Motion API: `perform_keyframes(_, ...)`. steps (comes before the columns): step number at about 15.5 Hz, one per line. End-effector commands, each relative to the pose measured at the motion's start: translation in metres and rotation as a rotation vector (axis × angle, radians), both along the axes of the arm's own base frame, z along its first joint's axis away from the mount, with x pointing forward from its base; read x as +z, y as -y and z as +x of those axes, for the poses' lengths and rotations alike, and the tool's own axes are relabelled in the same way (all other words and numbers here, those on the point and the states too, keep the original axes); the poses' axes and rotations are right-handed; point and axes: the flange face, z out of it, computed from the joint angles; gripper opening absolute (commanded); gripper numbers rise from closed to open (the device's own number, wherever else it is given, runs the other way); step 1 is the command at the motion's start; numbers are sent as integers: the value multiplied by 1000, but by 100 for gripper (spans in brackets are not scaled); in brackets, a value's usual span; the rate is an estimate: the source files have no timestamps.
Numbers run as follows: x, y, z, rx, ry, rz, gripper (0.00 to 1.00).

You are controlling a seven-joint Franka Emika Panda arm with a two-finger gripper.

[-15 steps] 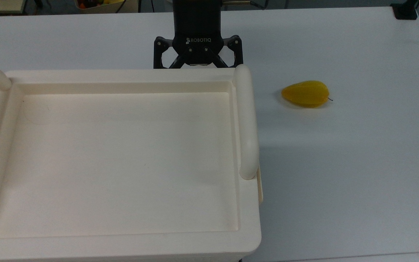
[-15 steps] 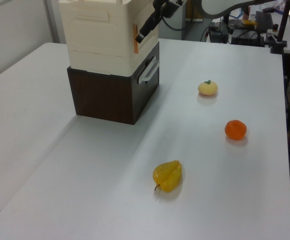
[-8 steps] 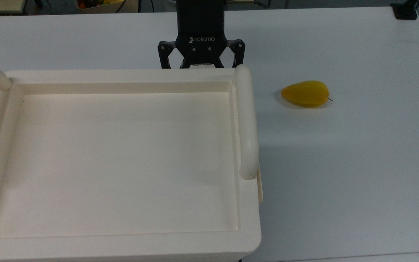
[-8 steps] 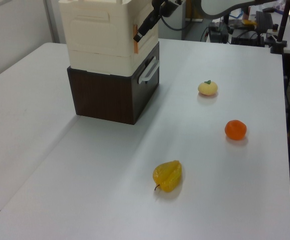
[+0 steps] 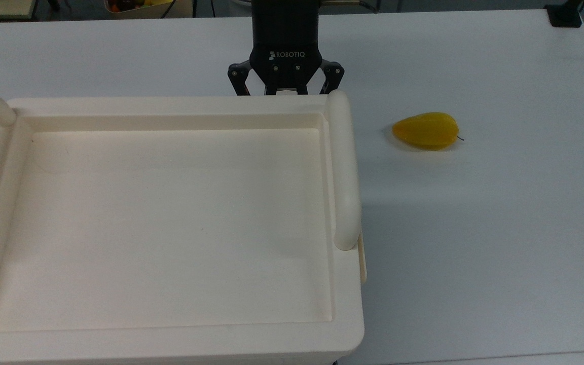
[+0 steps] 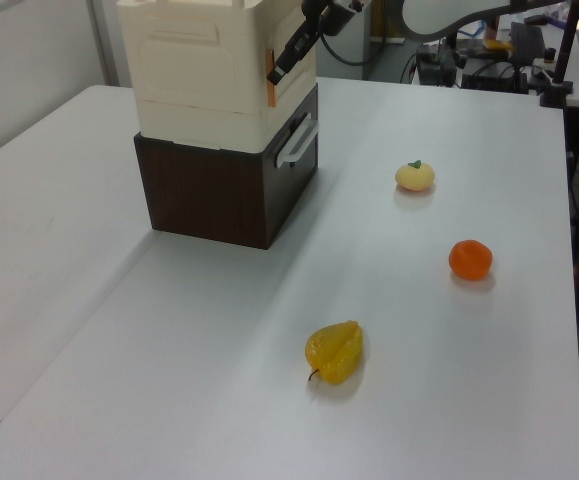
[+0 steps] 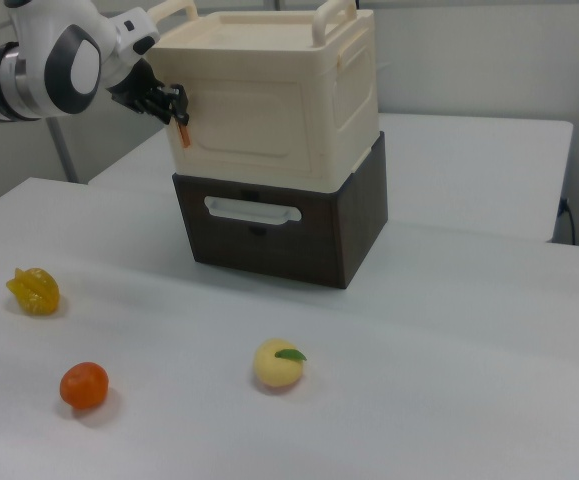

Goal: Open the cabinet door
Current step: 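Lower the gripper onto the orange door handle and close on it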

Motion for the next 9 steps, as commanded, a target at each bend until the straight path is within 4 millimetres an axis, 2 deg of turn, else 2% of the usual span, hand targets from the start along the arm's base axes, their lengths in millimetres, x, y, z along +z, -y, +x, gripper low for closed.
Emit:
perform_keyframes(1,3,-2,0,-3,21,-6,24)
perform_keyframes(7,4,-2,-1,-2,19,-8,13)
perform_keyframes(9,5,-3,-2,-2,17,-8,12)
